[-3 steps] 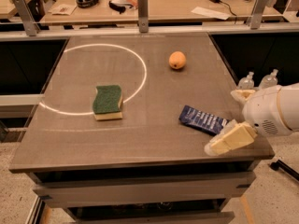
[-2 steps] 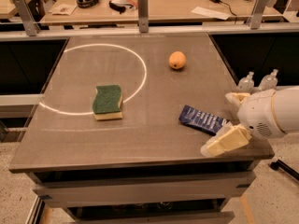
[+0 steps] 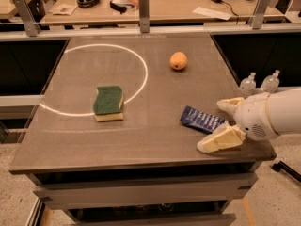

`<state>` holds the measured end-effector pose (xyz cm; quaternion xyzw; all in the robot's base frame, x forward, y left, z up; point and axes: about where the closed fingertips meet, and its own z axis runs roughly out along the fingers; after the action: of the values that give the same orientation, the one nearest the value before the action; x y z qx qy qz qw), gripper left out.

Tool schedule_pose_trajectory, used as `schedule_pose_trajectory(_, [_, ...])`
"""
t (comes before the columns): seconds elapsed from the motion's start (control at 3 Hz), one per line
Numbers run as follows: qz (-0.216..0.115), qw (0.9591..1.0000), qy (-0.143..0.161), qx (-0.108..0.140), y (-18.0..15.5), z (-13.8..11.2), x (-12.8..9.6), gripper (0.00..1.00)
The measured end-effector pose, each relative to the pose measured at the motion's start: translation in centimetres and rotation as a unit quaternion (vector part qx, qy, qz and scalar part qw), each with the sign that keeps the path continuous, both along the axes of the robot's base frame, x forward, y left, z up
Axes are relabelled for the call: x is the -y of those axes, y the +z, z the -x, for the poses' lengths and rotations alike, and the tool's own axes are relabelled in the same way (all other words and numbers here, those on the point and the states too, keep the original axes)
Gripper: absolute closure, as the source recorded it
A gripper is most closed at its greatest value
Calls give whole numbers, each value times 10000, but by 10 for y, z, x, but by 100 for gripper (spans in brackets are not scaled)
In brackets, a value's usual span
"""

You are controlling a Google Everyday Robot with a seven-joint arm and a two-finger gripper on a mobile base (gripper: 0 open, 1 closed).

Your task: Move rxbar blueberry near sponge

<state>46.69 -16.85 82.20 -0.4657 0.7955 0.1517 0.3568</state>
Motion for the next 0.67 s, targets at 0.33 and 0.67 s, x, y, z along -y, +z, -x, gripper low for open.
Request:
schedule_pose_trajectory(0.33, [-18,10000,43,-53,-7,-4,-1,41])
schedule_pose_trajectory(0.67, [-16,10000,46,-58,-4,-4,-1,64])
